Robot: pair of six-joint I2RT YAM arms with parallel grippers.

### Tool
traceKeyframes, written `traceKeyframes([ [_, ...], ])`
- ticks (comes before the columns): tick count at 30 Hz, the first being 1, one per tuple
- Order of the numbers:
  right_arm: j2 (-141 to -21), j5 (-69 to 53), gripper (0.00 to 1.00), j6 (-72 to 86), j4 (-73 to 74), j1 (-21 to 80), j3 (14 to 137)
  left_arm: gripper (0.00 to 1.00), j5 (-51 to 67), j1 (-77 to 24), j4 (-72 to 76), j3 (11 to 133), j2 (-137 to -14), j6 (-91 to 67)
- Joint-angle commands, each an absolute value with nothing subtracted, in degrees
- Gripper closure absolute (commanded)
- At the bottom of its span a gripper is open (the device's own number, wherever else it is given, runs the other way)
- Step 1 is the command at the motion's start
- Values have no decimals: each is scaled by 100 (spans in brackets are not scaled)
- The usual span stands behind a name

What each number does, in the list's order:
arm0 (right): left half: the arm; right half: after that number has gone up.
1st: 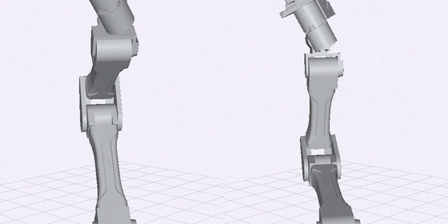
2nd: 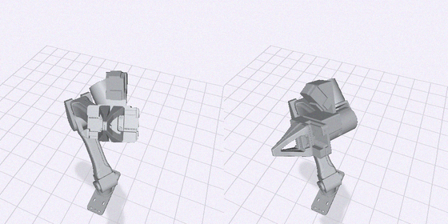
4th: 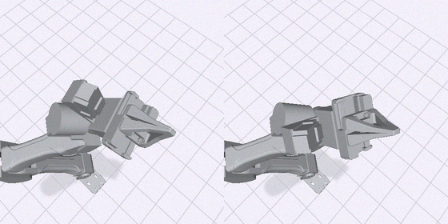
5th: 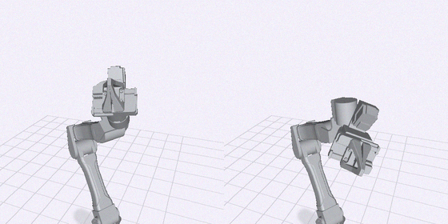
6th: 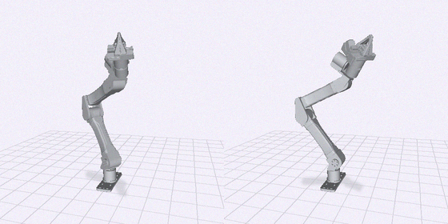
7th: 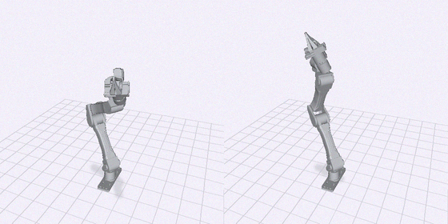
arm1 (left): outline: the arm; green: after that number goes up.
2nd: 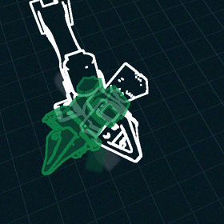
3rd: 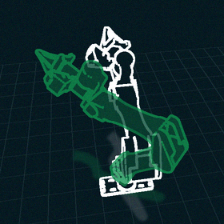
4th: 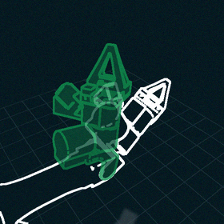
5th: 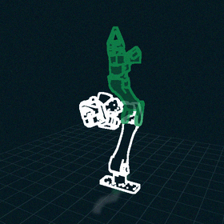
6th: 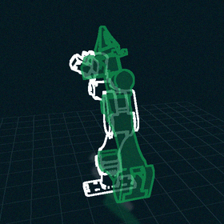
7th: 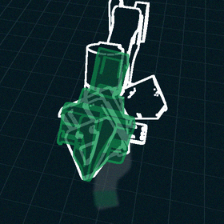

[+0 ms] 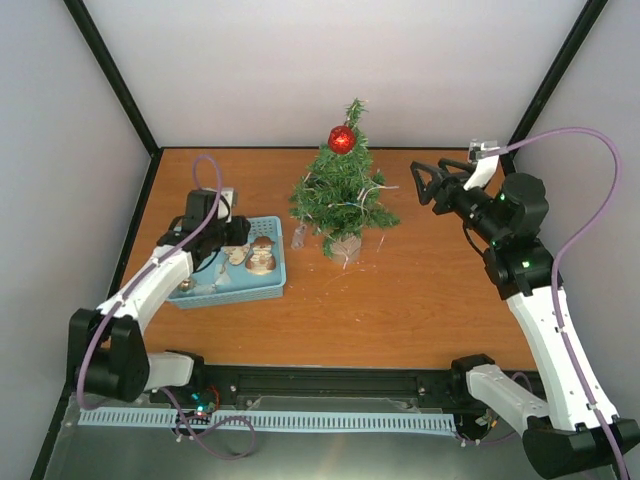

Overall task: Decorate the small christmas tree
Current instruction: Pick up the decoration item from the storage box.

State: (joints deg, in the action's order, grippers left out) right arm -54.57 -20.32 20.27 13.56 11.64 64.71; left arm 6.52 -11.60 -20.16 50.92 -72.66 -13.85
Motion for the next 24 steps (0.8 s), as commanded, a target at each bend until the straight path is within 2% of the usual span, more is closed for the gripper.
traceKeyframes([
  [1,-5234,-2032,23,1875,1327,1159,6286,62,1235,-950,-1391,4681,-7728,-1978],
  [6,-5228,-2004,23,1796,1355,1160,6292,61,1575,-947,-1023,4628,-8519,-2074],
  [11,-5269,-1978,23,1752,1336,1165,6263,55,1680,-942,-841,4595,-8819,-2067],
  [24,-5388,-1916,22,1808,1382,1169,6369,56,1904,-958,-266,4250,-9273,-2255],
])
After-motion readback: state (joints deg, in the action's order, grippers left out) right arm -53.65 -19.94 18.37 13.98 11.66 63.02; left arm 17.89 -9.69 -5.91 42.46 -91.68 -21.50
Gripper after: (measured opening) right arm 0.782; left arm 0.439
